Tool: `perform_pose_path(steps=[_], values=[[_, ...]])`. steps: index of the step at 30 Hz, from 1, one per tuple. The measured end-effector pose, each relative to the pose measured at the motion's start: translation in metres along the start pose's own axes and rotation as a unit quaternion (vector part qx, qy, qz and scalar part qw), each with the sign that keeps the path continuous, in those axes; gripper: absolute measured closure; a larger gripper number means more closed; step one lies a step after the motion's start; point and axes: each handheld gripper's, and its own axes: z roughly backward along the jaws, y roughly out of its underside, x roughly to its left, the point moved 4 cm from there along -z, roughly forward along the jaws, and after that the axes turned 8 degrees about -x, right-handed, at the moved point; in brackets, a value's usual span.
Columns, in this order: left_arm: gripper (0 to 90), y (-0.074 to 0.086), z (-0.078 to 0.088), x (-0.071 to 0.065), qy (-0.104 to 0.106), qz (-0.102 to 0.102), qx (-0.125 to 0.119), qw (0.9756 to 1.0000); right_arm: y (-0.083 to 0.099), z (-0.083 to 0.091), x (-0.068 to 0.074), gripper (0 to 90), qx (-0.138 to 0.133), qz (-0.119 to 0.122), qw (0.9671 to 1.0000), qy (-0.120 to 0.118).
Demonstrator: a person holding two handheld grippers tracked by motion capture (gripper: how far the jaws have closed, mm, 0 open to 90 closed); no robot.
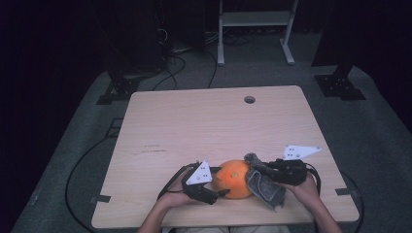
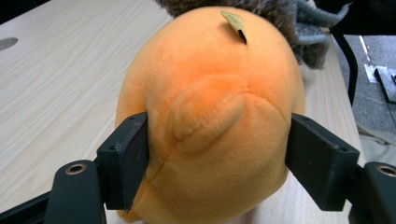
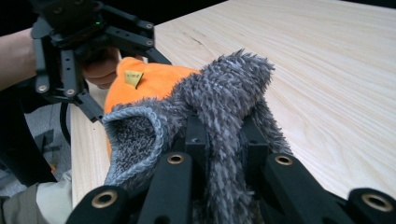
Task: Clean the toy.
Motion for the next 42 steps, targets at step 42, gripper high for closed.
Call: perform_pose_path(steps=[42], values=[[22.4,0.004,0.001,-0.009,0.003,-0.058,0.026,0.9979,-0.024,-0.026,0.031,76.7,-0.001,0.052,0.9979,-0.037]])
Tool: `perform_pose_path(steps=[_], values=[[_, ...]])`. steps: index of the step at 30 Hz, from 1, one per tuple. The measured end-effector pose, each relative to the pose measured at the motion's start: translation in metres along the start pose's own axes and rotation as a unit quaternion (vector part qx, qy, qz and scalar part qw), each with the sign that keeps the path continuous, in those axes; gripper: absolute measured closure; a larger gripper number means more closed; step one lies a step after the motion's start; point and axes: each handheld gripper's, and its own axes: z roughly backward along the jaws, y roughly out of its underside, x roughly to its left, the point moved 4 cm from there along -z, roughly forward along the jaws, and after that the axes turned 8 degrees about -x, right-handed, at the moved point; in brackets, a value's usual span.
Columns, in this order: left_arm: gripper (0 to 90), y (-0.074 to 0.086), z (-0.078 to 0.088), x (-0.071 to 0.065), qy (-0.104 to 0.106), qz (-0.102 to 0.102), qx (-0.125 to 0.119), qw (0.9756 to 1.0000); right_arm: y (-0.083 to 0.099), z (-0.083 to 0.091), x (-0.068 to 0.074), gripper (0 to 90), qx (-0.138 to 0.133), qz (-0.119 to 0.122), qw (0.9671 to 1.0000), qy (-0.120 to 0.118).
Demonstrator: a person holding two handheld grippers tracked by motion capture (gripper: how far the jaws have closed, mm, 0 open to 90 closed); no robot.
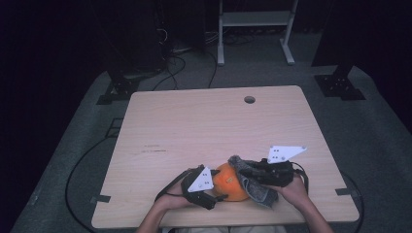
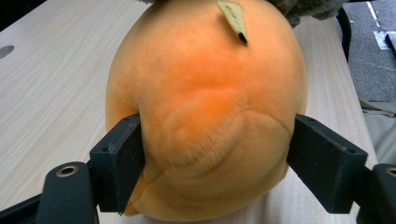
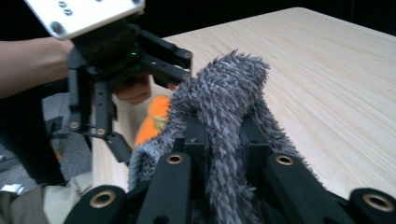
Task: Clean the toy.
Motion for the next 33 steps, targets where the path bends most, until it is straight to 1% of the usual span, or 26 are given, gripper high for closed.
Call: perform_pose_path(steps=[1,2,4,7,8,11,13,15,16,17,19,20,21,22,23,25,27,28,29,30,32,33], values=[[22.5,0.000,0.000,0.000,-0.001,0.001,-0.001,1.0000,0.001,0.000,-0.003,76.8,-0.002,-0.003,1.0000,0.006],[22.5,0.000,-0.001,0.000,0.000,0.005,-0.003,1.0000,0.004,0.002,-0.007,76.8,-0.006,-0.011,0.9999,0.011],[22.6,0.000,-0.001,0.001,-0.002,0.013,-0.009,0.9999,0.012,0.006,-0.015,76.9,-0.014,-0.038,0.9990,0.020],[22.5,0.001,-0.001,0.002,-0.001,0.013,-0.009,0.9999,0.024,0.014,-0.029,76.8,-0.015,-0.066,0.9972,0.032],[22.4,0.001,0.000,0.003,0.000,0.015,-0.008,0.9999,0.027,0.016,-0.032,76.9,-0.012,-0.074,0.9965,0.036],[22.0,0.002,0.001,0.005,-0.001,0.025,-0.009,0.9996,0.038,0.022,-0.042,76.8,0.002,-0.086,0.9948,0.054],[21.6,0.002,0.000,0.006,-0.003,0.027,-0.010,0.9996,0.047,0.026,-0.047,76.9,0.010,-0.105,0.9925,0.061],[20.9,0.002,-0.001,0.007,-0.005,0.033,-0.009,0.9994,0.050,0.030,-0.048,76.9,0.023,-0.106,0.9916,0.070],[20.8,0.002,-0.001,0.008,-0.006,0.035,-0.007,0.9993,0.050,0.032,-0.048,76.9,0.025,-0.102,0.9918,0.074],[20.7,0.003,0.000,0.009,-0.008,0.040,-0.006,0.9992,0.049,0.035,-0.046,76.9,0.021,-0.099,0.9922,0.073],[20.8,0.004,0.001,0.011,-0.008,0.050,-0.005,0.9987,0.044,0.040,-0.041,76.7,0.003,-0.094,0.9935,0.065],[21.0,0.004,0.001,0.012,-0.007,0.056,-0.004,0.9984,0.042,0.041,-0.038,76.7,-0.006,-0.088,0.9945,0.057],[21.2,0.005,0.002,0.013,-0.006,0.058,-0.003,0.9983,0.040,0.040,-0.035,76.8,-0.017,-0.081,0.9953,0.050],[21.5,0.006,0.002,0.014,-0.004,0.060,-0.001,0.9982,0.038,0.039,-0.034,76.7,-0.024,-0.076,0.9958,0.044],[21.7,0.006,0.003,0.015,-0.003,0.065,-0.002,0.9979,0.037,0.037,-0.032,76.8,-0.020,-0.074,0.9962,0.041],[22.1,0.008,0.004,0.017,-0.002,0.069,0.000,0.9976,0.041,0.030,-0.033,76.8,0.000,-0.073,0.9965,0.041],[22.1,0.009,0.005,0.017,-0.002,0.071,0.000,0.9975,0.049,0.025,-0.037,76.7,0.005,-0.096,0.9947,0.036],[22.1,0.009,0.005,0.017,-0.001,0.071,0.001,0.9975,0.051,0.025,-0.039,76.7,0.006,-0.106,0.9936,0.039],[22.1,0.009,0.005,0.017,-0.001,0.071,0.001,0.9975,0.053,0.026,-0.041,76.7,0.019,-0.107,0.9929,0.048],[22.0,0.010,0.005,0.017,0.001,0.071,0.001,0.9975,0.055,0.026,-0.042,76.7,0.032,-0.103,0.9925,0.058],[21.6,0.010,0.005,0.017,0.002,0.071,0.002,0.9975,0.059,0.028,-0.043,76.7,0.048,-0.101,0.9915,0.066],[21.3,0.010,0.005,0.017,0.001,0.073,0.001,0.9973,0.057,0.030,-0.042,76.6,0.041,-0.098,0.9919,0.068]])
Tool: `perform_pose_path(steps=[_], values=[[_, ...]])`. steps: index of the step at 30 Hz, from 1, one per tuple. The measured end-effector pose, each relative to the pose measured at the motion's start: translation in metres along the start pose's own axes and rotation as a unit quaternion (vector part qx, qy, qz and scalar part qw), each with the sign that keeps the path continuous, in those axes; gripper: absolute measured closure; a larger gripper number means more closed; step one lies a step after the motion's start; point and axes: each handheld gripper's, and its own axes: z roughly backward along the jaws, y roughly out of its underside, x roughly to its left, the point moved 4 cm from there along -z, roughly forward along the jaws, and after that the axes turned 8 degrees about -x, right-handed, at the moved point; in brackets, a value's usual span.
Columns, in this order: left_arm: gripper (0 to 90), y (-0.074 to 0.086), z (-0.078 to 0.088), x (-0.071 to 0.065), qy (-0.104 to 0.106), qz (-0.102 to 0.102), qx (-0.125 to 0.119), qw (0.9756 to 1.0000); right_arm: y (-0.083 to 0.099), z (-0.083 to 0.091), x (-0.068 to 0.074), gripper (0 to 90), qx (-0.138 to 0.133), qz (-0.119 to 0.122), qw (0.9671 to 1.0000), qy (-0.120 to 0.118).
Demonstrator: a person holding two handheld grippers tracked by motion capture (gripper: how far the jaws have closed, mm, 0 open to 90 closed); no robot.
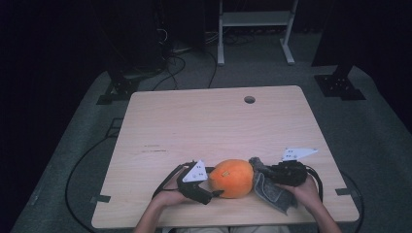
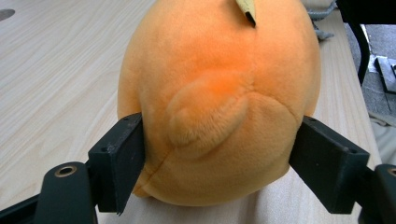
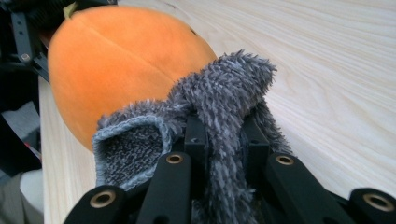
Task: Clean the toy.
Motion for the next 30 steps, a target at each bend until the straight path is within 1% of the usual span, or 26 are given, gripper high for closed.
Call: perform_pose_path(steps=[1,2,3,5,6,7,9,10,12,13,14,15,17,19,20,21,23,24,25,26,27,28,30], values=[[21.1,0.000,0.000,0.000,0.000,0.001,-0.001,1.0000,-0.002,0.002,0.001,76.6,-0.011,0.002,0.9999,-0.003],[21.1,0.000,0.000,0.000,0.001,0.001,-0.002,1.0000,-0.007,0.004,0.005,76.6,-0.027,0.005,0.9995,-0.013],[21.1,0.000,-0.001,0.000,0.001,0.001,-0.002,1.0000,-0.011,0.006,0.010,76.6,-0.042,0.012,0.9988,-0.022],[21.0,0.000,-0.001,0.001,0.002,0.001,-0.002,1.0000,-0.018,0.006,0.019,76.5,-0.050,0.037,0.9973,-0.038],[20.9,0.000,0.000,0.000,0.001,0.000,-0.003,1.0000,-0.019,0.004,0.022,76.4,-0.047,0.042,0.9969,-0.048],[20.9,0.000,-0.001,0.000,-0.001,-0.003,-0.002,1.0000,-0.017,0.002,0.022,76.3,-0.037,0.049,0.9972,-0.044],[20.8,-0.001,-0.002,-0.001,-0.002,-0.005,-0.004,1.0000,-0.012,-0.001,0.018,76.2,-0.027,0.040,0.9980,-0.041],[20.7,-0.001,-0.002,-0.001,-0.003,-0.004,-0.006,1.0000,-0.009,-0.001,0.015,76.2,-0.021,0.035,0.9986,-0.034],[20.6,-0.001,-0.002,-0.001,-0.002,-0.004,-0.004,1.0000,-0.003,0.000,0.006,76.3,0.007,0.038,0.9992,-0.005],[20.4,-0.001,-0.002,-0.001,-0.003,-0.004,-0.004,1.0000,0.001,0.000,0.002,76.2,0.019,0.037,0.9992,0.001],[20.2,-0.001,-0.002,-0.001,-0.004,-0.005,-0.004,1.0000,0.003,0.000,-0.001,76.2,0.024,0.034,0.9991,0.003],[19.9,-0.001,-0.002,-0.001,-0.005,-0.006,-0.003,1.0000,0.003,0.001,-0.001,76.2,0.021,0.035,0.9992,0.002],[19.7,-0.002,-0.003,-0.002,-0.007,-0.012,-0.001,0.9999,-0.005,0.003,0.004,76.3,0.003,0.045,0.9990,-0.004],[19.5,-0.003,-0.005,-0.004,-0.009,-0.015,-0.002,0.9998,-0.018,0.006,0.015,76.2,-0.025,0.058,0.9979,-0.015],[19.5,-0.004,-0.006,-0.004,-0.009,-0.016,-0.002,0.9998,-0.026,0.006,0.023,76.2,-0.042,0.067,0.9965,-0.026],[19.5,-0.005,-0.007,-0.004,-0.012,-0.016,-0.003,0.9998,-0.030,0.006,0.029,76.2,-0.051,0.067,0.9958,-0.036],[19.4,-0.008,-0.010,-0.007,-0.014,-0.019,-0.007,0.9997,-0.040,0.004,0.043,76.2,-0.070,0.077,0.9929,-0.056],[19.4,-0.009,-0.011,-0.008,-0.014,-0.023,-0.007,0.9996,-0.044,0.002,0.049,76.2,-0.072,0.085,0.9916,-0.066],[19.0,-0.010,-0.012,-0.009,-0.013,-0.024,-0.006,0.9996,-0.046,-0.001,0.055,76.1,-0.066,0.092,0.9911,-0.069],[18.0,-0.011,-0.012,-0.010,-0.009,-0.023,-0.009,0.9996,-0.045,-0.004,0.058,76.1,-0.056,0.103,0.9910,-0.064],[16.7,-0.011,-0.012,-0.009,-0.007,-0.023,-0.009,0.9997,-0.043,-0.008,0.059,76.2,-0.040,0.111,0.9912,-0.060],[14.8,-0.011,-0.011,-0.008,-0.004,-0.018,-0.012,0.9998,-0.039,-0.011,0.057,76.2,-0.032,0.112,0.9916,-0.056],[11.9,-0.012,-0.008,-0.005,0.000,-0.001,-0.028,0.9996,-0.034,-0.010,0.050,76.3,-0.041,0.094,0.9930,-0.058]])
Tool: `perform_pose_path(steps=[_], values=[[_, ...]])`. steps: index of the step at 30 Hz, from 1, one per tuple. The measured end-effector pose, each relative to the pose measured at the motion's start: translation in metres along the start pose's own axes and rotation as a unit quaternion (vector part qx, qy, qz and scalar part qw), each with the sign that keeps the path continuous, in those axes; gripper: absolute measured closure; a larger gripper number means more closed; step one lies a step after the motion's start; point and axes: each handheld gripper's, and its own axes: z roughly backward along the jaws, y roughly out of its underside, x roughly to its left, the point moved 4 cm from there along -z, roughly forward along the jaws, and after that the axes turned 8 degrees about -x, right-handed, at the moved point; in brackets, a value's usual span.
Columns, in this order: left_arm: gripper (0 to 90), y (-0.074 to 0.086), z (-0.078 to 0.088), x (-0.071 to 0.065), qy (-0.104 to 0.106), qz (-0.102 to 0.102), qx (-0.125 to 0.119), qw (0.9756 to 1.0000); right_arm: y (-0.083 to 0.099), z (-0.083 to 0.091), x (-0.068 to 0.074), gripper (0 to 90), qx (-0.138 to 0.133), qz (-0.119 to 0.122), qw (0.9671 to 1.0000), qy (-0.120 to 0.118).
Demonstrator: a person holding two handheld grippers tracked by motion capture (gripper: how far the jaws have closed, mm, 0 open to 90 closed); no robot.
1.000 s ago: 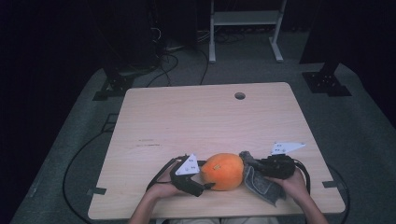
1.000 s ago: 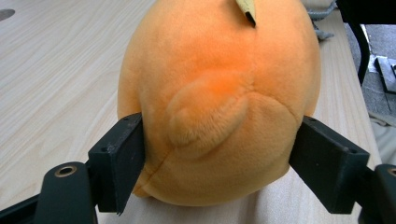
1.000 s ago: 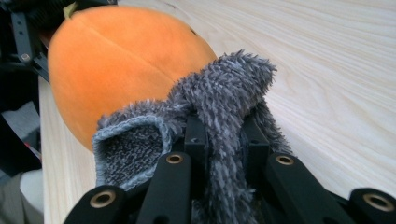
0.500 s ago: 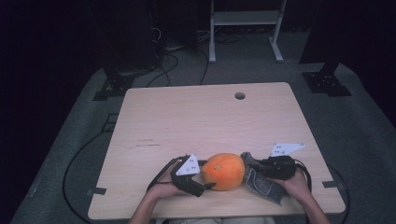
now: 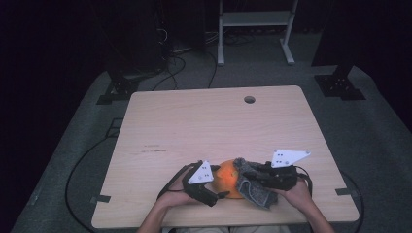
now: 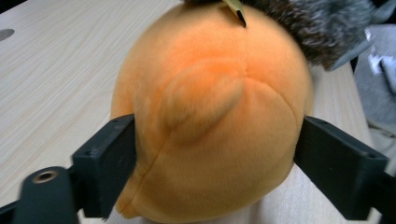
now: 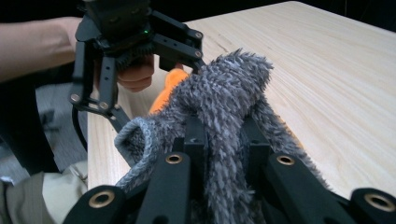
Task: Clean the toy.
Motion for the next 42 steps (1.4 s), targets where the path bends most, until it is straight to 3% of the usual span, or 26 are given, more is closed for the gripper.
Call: perform_pose_path(steps=[2,5,7,11,13,15,17,20,22,25,27,30,33,35,37,39,42], values=[[8.9,0.001,-0.001,0.004,-0.009,0.018,0.006,0.9998,0.002,0.006,-0.005,76.3,-0.006,-0.011,0.9999,0.006],[9.6,0.006,-0.011,0.004,-0.006,0.026,0.024,0.9994,0.005,0.010,-0.009,76.2,-0.012,-0.024,0.9996,0.010],[14.2,0.004,-0.012,0.002,-0.014,0.009,0.023,0.9996,0.004,0.010,-0.008,76.2,-0.010,-0.021,0.9997,0.012],[31.1,-0.010,-0.006,-0.002,-0.032,-0.006,-0.023,0.9992,-0.007,0.015,-0.004,76.2,-0.029,-0.014,0.9993,0.019],[32.8,-0.022,-0.005,-0.006,-0.035,-0.008,-0.043,0.9984,-0.018,0.017,0.001,76.2,-0.049,-0.009,0.9985,0.025],[33.1,-0.028,-0.004,-0.009,-0.053,-0.024,-0.048,0.9971,-0.028,0.017,0.006,76.2,-0.056,0.005,0.9978,0.034],[33.8,-0.030,0.000,-0.008,-0.057,-0.016,-0.061,0.9964,-0.031,0.019,0.007,76.3,-0.064,0.011,0.9970,0.042],[33.9,-0.029,0.003,-0.005,-0.061,-0.018,-0.054,0.9966,-0.019,0.019,-0.006,76.2,-0.058,-0.018,0.9971,0.047],[33.9,-0.026,0.003,-0.004,-0.061,-0.017,-0.047,0.9969,-0.003,0.015,-0.015,76.2,-0.035,-0.038,0.9970,0.057],[33.9,-0.028,0.005,-0.002,-0.058,-0.003,-0.044,0.9974,0.008,0.016,-0.024,76.2,-0.020,-0.052,0.9961,0.069],[33.9,-0.031,0.008,-0.002,-0.061,0.000,-0.046,0.9971,0.001,0.021,-0.022,76.2,-0.024,-0.037,0.9957,0.081],[33.9,-0.036,0.010,-0.002,-0.074,-0.007,-0.038,0.9965,-0.016,0.025,-0.010,76.3,-0.058,-0.019,0.9955,0.072],[33.8,-0.040,0.009,-0.005,-0.075,-0.001,-0.044,0.9962,-0.029,0.019,0.006,76.2,-0.077,-0.003,0.9956,0.055],[32.5,-0.041,0.006,-0.008,-0.075,-0.003,-0.036,0.9965,-0.027,0.011,0.009,76.2,-0.057,0.009,0.9968,0.055],[27.4,-0.036,0.003,-0.008,-0.070,-0.006,-0.024,0.9972,-0.017,0.006,0.004,76.2,-0.036,0.006,0.9972,0.065],[20.2,-0.035,0.005,-0.004,-0.057,0.002,-0.043,0.9975,-0.006,0.006,-0.001,76.2,-0.027,0.000,0.9974,0.066],[10.1,-0.032,0.010,0.008,-0.058,0.041,-0.064,0.9955,-0.002,0.009,-0.004,76.2,-0.036,-0.011,0.9971,0.066]])
